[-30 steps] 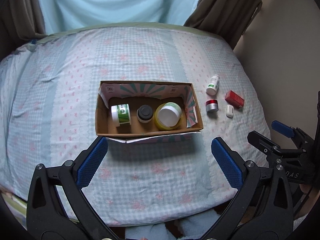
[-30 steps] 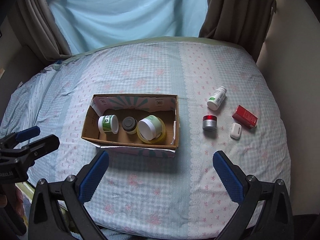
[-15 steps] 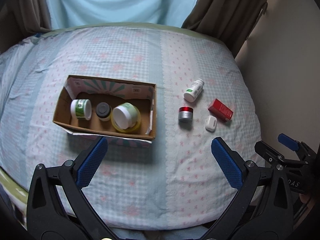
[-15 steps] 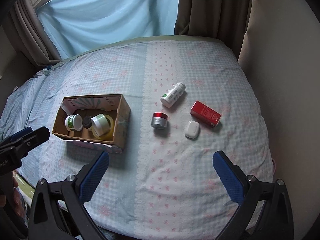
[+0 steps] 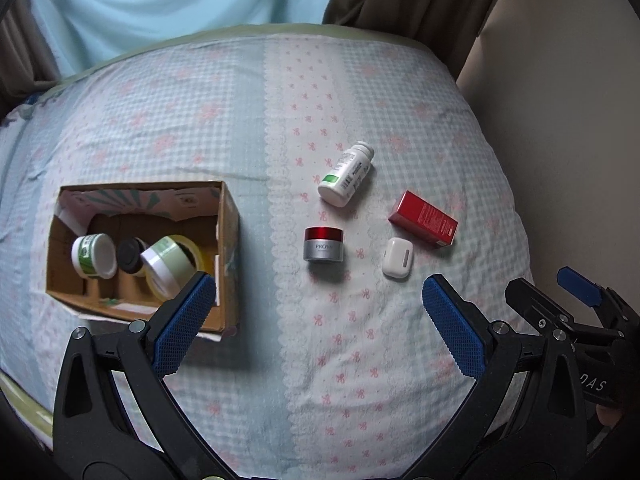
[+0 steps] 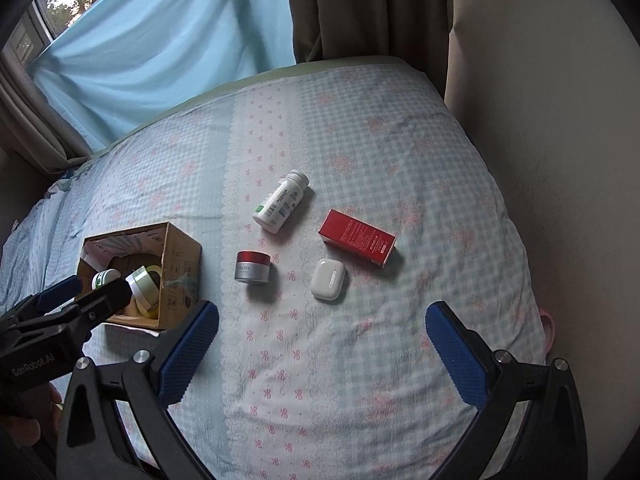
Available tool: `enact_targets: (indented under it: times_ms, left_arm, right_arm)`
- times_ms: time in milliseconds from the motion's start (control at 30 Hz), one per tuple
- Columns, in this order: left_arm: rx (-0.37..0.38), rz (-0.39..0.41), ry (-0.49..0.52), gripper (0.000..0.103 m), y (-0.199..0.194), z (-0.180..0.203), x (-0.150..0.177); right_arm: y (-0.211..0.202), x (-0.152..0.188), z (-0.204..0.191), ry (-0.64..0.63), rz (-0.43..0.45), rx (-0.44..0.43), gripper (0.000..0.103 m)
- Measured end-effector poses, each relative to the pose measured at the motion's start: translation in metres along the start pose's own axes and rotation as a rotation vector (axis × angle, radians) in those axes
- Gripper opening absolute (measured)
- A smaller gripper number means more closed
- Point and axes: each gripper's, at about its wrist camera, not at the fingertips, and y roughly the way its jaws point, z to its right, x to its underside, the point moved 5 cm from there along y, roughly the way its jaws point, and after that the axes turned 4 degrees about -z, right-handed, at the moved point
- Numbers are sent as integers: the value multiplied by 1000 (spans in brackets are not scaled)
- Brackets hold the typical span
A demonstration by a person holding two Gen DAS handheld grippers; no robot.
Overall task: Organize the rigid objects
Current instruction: 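Withdraw both tools from the box and move toward the remaining items, then grasp the red-lidded PROYA jar with the left tool while the right tool grasps the white earbud case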
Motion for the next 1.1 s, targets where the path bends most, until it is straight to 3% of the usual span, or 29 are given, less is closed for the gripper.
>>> enact_targets:
  times_ms: [300,367,433,600,800,900,933,1100]
  left_arm:
    - [45,-168,-24,101,112,-4,-31]
    - [59,-206,-32,101,138,-6,-32]
    - [62,-243,-26,101,162,-6,-32]
    - [62,-332,-8,93,210,-8,-26]
    - [59,-387,3,85,244,-11,-20]
    - [68,-407,4,77,256,-11,-18]
    - [72,-413,2,70,259,-11,-17]
    - [40,-406,40,64,266,-9,-12]
  right_arm:
    - [87,-16,20,115,-66,9,99]
    - [109,-16,24,134,-84,18,98]
    - [130,-14,26,145,-104,24,87]
    - [174,-5,27,168,-165,21,87]
    - [212,1,21,152,-212,44,85]
    - [225,0,18,132,-229,57,77]
    - [229,0,17,127,-238,61,75]
    - [244,-1,12,81,-265,102,56]
